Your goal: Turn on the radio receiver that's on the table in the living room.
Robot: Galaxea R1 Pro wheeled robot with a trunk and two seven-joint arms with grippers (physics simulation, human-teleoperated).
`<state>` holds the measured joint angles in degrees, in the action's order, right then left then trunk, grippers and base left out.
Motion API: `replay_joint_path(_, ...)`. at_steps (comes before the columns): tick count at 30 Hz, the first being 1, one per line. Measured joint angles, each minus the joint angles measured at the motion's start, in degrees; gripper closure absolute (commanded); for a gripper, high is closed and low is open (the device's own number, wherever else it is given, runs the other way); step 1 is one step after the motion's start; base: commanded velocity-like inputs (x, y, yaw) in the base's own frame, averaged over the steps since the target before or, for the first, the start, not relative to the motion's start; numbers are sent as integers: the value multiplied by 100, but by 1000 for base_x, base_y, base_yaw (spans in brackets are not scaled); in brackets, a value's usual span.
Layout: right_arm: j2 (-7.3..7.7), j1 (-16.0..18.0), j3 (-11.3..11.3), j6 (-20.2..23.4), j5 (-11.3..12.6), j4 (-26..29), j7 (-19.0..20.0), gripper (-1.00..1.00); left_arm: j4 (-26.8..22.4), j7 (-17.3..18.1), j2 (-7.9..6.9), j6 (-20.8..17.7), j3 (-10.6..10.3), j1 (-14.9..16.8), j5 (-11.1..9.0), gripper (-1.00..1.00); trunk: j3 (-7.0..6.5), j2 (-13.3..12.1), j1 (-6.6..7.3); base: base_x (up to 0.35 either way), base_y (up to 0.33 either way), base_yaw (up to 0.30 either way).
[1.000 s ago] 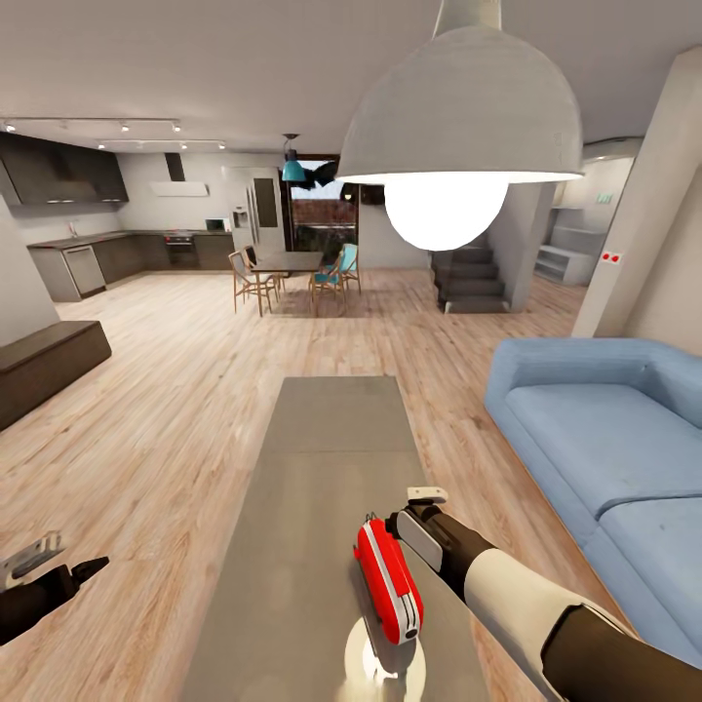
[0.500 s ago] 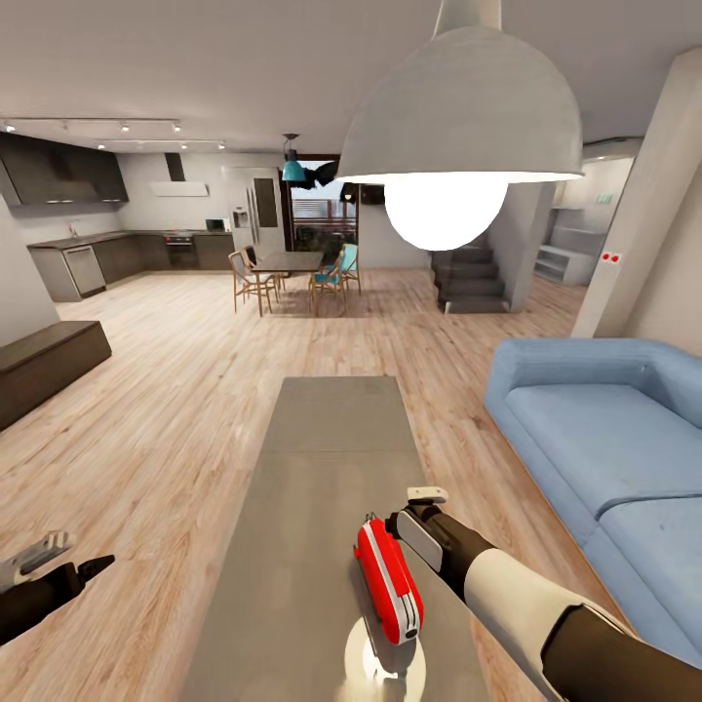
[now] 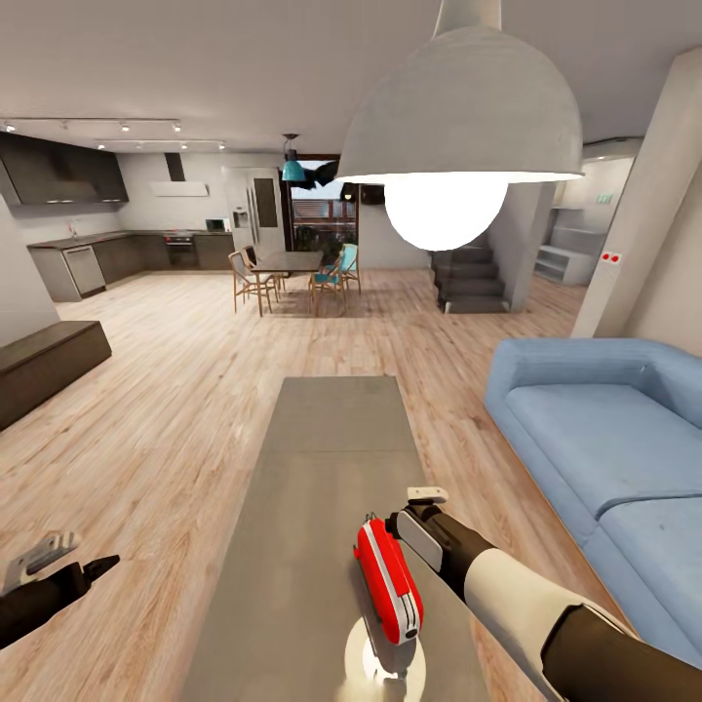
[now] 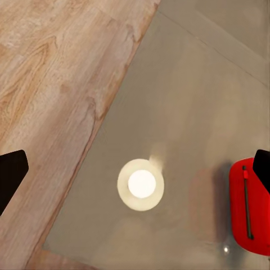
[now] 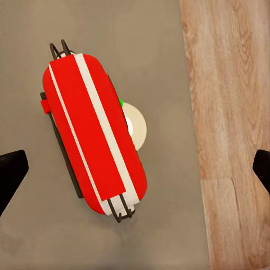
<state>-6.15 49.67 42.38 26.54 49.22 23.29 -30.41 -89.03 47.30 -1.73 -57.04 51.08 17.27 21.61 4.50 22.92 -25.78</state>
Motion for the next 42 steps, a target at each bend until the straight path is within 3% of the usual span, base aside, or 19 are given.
replay_joint_path(42,0,-1,7,10,0,-7,9,-100,0,10,9,-9,4,3,-10,-100,0,0,0,0,0,0)
